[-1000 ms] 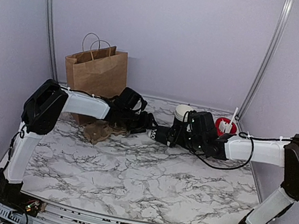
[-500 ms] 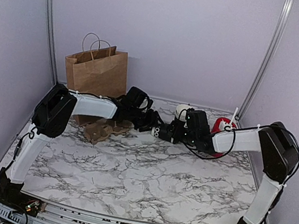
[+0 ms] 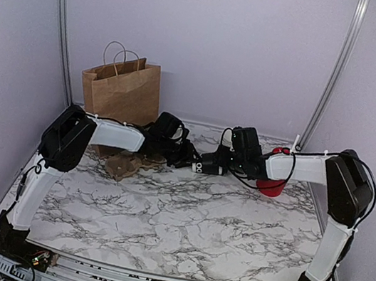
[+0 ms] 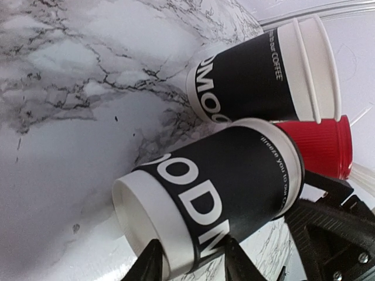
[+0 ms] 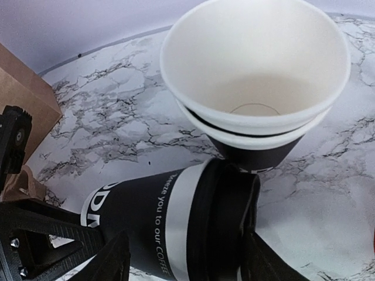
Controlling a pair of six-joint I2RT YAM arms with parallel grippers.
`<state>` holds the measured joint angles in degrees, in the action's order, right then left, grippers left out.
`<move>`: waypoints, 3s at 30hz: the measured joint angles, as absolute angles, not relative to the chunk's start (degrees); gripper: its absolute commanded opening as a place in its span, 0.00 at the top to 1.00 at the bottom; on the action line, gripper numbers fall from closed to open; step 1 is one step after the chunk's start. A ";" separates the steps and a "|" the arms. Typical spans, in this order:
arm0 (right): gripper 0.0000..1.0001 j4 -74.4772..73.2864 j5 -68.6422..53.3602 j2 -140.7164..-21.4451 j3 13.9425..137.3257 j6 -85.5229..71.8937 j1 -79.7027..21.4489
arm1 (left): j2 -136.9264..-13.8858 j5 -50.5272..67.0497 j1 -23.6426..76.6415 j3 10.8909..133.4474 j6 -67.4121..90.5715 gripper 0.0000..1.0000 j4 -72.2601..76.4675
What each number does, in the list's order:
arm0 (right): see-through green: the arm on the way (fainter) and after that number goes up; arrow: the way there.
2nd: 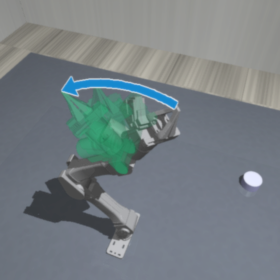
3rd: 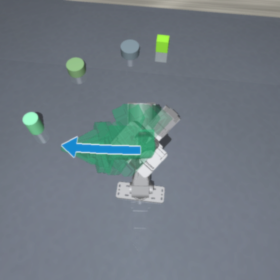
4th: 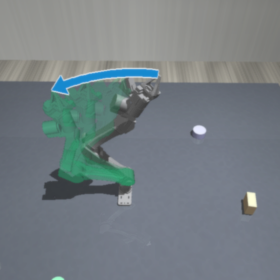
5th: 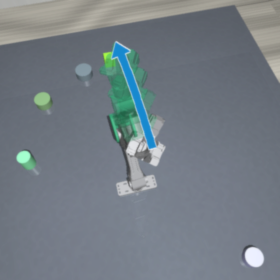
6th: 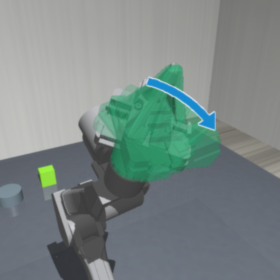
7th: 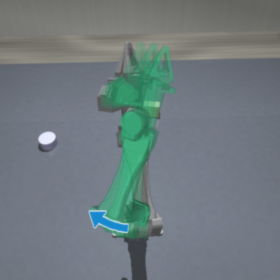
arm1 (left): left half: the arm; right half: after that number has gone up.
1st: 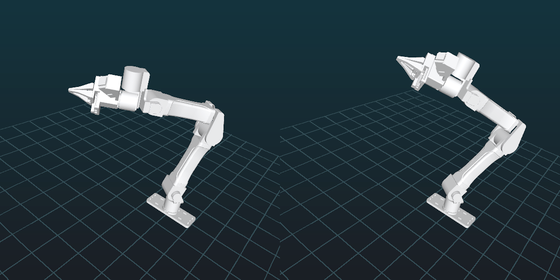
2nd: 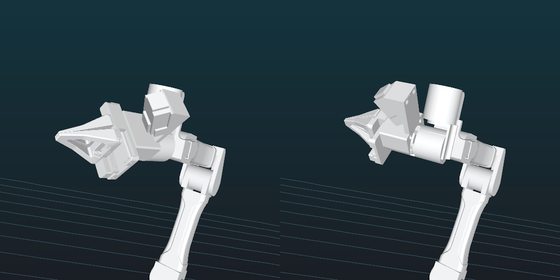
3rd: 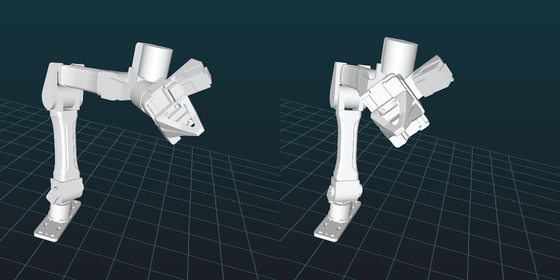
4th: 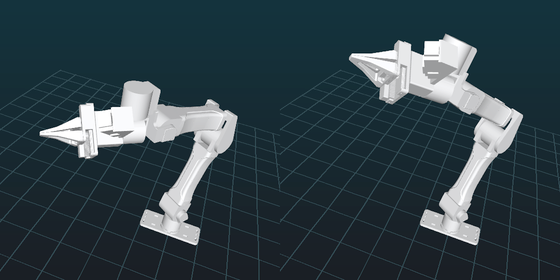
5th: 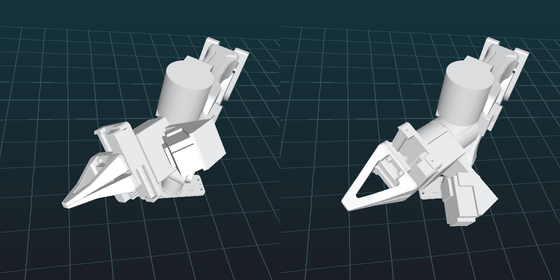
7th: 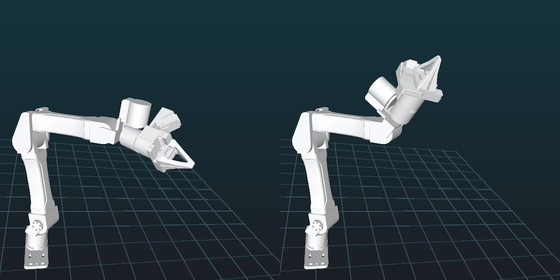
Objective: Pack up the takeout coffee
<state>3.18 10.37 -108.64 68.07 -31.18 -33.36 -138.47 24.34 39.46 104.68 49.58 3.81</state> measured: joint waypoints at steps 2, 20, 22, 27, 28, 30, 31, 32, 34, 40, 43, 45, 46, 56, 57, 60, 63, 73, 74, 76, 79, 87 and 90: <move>0.47 0.36 10.85 -108.57 69.76 -30.68 -33.74 | -137.05 24.62 39.75 102.02 50.46 0.67 5.02; 0.70 -24.56 22.17 -107.98 81.95 -22.85 -42.74 | -126.41 24.43 42.61 84.95 55.57 0.69 10.50; 0.71 -26.04 22.24 -107.98 83.53 -22.17 -44.75 | -126.30 24.45 43.59 84.27 55.92 0.71 11.29; 0.56 -28.77 22.46 -107.98 86.26 -21.47 -48.27 | -126.08 24.43 46.00 81.25 56.86 0.73 13.02; 0.50 -29.36 22.59 -107.98 86.32 -21.37 -48.38 | -125.91 24.38 46.22 80.47 56.93 0.73 13.13; 0.40 -30.68 23.05 -107.79 86.28 -21.65 -48.03 | -125.43 24.05 46.22 79.20 57.30 0.73 13.23; 0.36 -30.89 23.07 -107.57 85.97 -21.52 -47.59 | -125.29 23.88 46.11 78.85 57.45 0.73 13.37; 0.31 -30.76 22.81 -107.11 85.41 -21.34 -47.03 | -125.12 23.59 46.00 78.56 57.47 0.73 13.50; 0.23 -30.24 21.45 -105.27 82.94 -21.56 -44.77 | -124.57 23.29 45.76 77.91 57.47 0.73 13.61; 0.19 -24.51 15.64 -101.82 75.81 -21.26 -34.48 | -122.39 22.46 45.41 76.05 57.43 0.74 13.96; 0.22 -21.19 12.75 -103.26 75.68 -21.30 -31.29 | -121.62 22.41 45.41 75.46 57.21 0.74 13.98; 0.26 -18.39 10.59 -104.68 75.75 -21.43 -30.04 | -121.10 22.39 45.34 74.98 56.93 0.74 14.02; 0.26 -17.56 10.04 -105.38 75.83 -21.52 -29.67 | -120.73 22.39 45.30 74.59 56.73 0.74 14.02; 0.47 -13.54 7.55 -110.15 76.99 -22.57 -28.95 | -114.69 21.76 44.31 69.63 55.70 0.74 14.15; 0.49 -13.37 7.55 -110.15 76.99 -22.61 -28.95 | -114.32 21.71 44.18 69.49 55.59 0.74 14.17; 0.59 -13.08 7.64 -110.15 76.99 -22.61 -28.95 | -113.69 21.56 44.05 69.17 55.18 0.74 14.37; 0.68 -12.69 7.75 -110.17 76.99 -22.74 -28.95 | -113.54 21.47 43.83 69.04 55.02 0.74 14.37; 0.88 -11.33 9.02 -110.00 76.73 -22.90 -29.15 | -113.45 21.39 43.42 68.05 54.87 0.74 14.37; 0.89 -11.42 9.47 -109.84 76.62 -22.76 -29.43 | -113.43 21.39 43.35 67.96 54.87 0.74 14.37; 0.90 -11.88 10.96 -109.54 76.60 -22.44 -29.95 | -113.38 21.39 43.16 67.96 54.85 0.74 14.37; 0.92 -13.78 13.96 -109.03 76.60 -22.00 -31.57 | -112.95 21.39 42.78 67.85 54.85 0.74 14.37; 0.93 -18.70 20.16 -106.76 76.73 -19.88 -36.58 | -111.68 21.39 42.24 67.64 54.83 0.74 14.37; 0.93 -21.23 23.57 -106.19 77.45 -18.90 -38.22 | -111.68 21.41 42.19 67.61 54.83 0.74 14.37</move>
